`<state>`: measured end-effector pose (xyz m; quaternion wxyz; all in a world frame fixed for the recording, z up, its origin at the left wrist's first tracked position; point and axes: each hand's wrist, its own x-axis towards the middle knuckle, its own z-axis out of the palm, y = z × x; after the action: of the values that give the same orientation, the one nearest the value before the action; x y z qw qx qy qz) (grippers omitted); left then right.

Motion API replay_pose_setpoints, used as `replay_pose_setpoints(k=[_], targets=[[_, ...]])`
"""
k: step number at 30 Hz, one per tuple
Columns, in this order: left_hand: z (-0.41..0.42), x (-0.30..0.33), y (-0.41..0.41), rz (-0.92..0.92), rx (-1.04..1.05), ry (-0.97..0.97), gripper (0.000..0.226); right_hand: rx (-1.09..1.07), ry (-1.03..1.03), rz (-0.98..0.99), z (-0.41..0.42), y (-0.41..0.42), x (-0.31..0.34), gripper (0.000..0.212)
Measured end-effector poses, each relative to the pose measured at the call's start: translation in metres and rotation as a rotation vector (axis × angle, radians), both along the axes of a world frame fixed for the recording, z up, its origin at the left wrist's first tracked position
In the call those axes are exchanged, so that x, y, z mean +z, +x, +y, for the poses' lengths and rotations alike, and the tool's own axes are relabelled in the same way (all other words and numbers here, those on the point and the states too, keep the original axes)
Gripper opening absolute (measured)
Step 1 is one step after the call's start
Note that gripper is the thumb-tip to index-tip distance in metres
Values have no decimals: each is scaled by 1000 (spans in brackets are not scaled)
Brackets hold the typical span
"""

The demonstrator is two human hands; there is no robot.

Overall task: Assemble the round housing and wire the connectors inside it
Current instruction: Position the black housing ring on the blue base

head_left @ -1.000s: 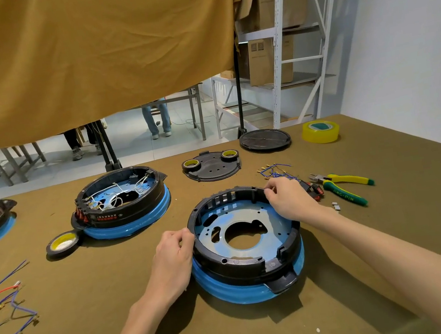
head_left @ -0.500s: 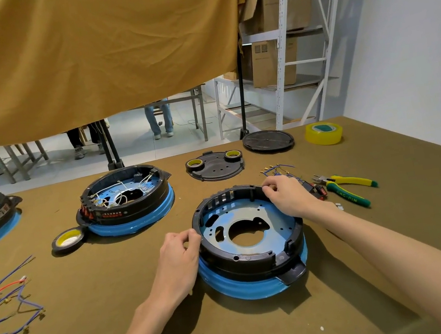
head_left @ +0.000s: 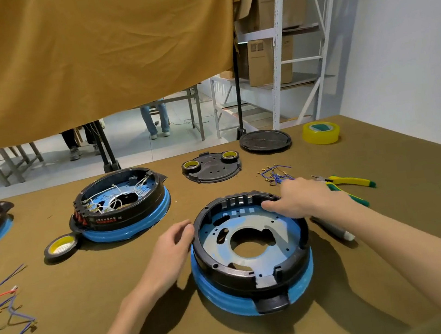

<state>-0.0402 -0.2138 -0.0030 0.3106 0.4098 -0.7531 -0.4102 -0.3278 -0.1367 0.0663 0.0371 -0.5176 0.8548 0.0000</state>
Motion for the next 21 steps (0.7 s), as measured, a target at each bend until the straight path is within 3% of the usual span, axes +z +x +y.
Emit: replay_pose_setpoints(k=[3,6,9,15,18,21], targets=[[3,11,0,67,69,-28,44,207,-116,-199,-18,7,5,69],[25,12,7,57,108,-96,56,395,-48,-374,-35,21,5,77],[45,2,7,-14,30,-20,71,418,59,-305,-46,26,0,68],[24,4,8,11,-169,99,61,327,150,-86,-31,22,-8,75],[-1,16,9,-16,-182,19,40,223,303,-12,-20,14,-5,87],[-15,30,5,-68,-91,-137,46,108,389,-64,-17,9,4,102]])
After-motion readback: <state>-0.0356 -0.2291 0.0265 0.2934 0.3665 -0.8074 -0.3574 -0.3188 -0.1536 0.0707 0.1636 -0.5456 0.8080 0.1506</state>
